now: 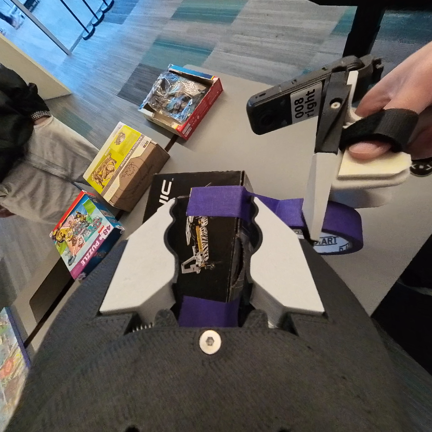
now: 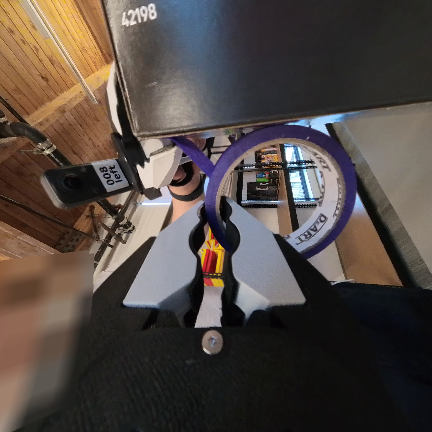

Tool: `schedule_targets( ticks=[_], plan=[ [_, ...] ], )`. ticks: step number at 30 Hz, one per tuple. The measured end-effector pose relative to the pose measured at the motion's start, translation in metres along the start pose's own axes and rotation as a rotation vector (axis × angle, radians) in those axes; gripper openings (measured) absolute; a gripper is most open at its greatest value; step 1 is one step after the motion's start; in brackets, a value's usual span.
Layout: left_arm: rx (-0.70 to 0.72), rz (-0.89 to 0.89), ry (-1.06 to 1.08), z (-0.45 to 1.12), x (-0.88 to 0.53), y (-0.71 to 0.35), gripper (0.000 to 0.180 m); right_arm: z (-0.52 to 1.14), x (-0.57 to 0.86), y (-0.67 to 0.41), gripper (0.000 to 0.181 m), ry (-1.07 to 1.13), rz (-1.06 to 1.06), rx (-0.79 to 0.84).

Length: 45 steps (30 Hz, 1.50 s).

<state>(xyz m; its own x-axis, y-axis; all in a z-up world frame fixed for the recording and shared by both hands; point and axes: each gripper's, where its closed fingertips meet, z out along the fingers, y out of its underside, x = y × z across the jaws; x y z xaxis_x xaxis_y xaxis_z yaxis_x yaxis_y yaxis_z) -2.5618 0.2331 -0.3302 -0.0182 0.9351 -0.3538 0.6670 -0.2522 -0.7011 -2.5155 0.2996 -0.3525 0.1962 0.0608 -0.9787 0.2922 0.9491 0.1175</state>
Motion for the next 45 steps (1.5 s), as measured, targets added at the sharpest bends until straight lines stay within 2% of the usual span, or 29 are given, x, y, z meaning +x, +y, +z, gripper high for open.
schedule_targets(
  ticks=[4, 8, 12, 16, 19, 21, 27, 29, 32, 35, 38, 45],
  plan=[
    [0.028, 0.005, -0.014, 0.000, 0.001, 0.000, 0.059, -0.003, 0.000, 0.000, 0.009, -0.001, -0.092, -0.011],
    [0.030, 0.015, -0.018, 0.001, 0.000, 0.001, 0.059, -0.009, 0.011, 0.001, 0.033, 0.053, -0.160, -0.009],
    [0.035, 0.022, -0.016, 0.001, -0.002, 0.001, 0.058, -0.023, 0.021, 0.007, 0.048, 0.092, -0.201, -0.017],
    [0.040, 0.054, -0.018, 0.002, -0.001, 0.001, 0.058, -0.049, 0.025, 0.009, 0.046, 0.166, -0.316, 0.009],
    [0.051, 0.093, -0.035, 0.002, 0.000, 0.001, 0.052, -0.066, 0.018, 0.002, 0.035, 0.304, -0.535, 0.015],
    [0.055, 0.121, -0.047, 0.002, 0.001, 0.001, 0.050, -0.065, -0.014, -0.008, 0.029, 0.304, -0.764, 0.033],
    [0.074, 0.085, -0.028, 0.000, 0.001, 0.000, 0.050, -0.030, -0.075, -0.040, 0.033, 0.469, -1.379, -0.141],
    [0.122, 0.022, -0.018, -0.005, 0.000, -0.004, 0.043, -0.018, -0.076, -0.050, 0.037, 0.524, -1.478, -0.250],
    [0.222, -0.156, -0.038, -0.024, -0.006, -0.011, 0.052, -0.009, -0.058, -0.058, 0.038, 0.604, -1.539, -0.443],
    [0.316, -0.353, -0.121, -0.058, -0.009, -0.011, 0.053, -0.005, -0.046, -0.068, 0.038, 0.667, -1.629, -0.524],
    [0.442, -0.554, -0.109, -0.074, 0.023, -0.008, 0.052, 0.000, -0.044, -0.065, 0.039, 0.624, -1.685, -0.606],
    [0.372, -0.701, -0.135, -0.005, 0.102, 0.034, 0.060, 0.001, -0.044, -0.062, 0.052, 0.534, -1.734, -0.739]
  ],
)
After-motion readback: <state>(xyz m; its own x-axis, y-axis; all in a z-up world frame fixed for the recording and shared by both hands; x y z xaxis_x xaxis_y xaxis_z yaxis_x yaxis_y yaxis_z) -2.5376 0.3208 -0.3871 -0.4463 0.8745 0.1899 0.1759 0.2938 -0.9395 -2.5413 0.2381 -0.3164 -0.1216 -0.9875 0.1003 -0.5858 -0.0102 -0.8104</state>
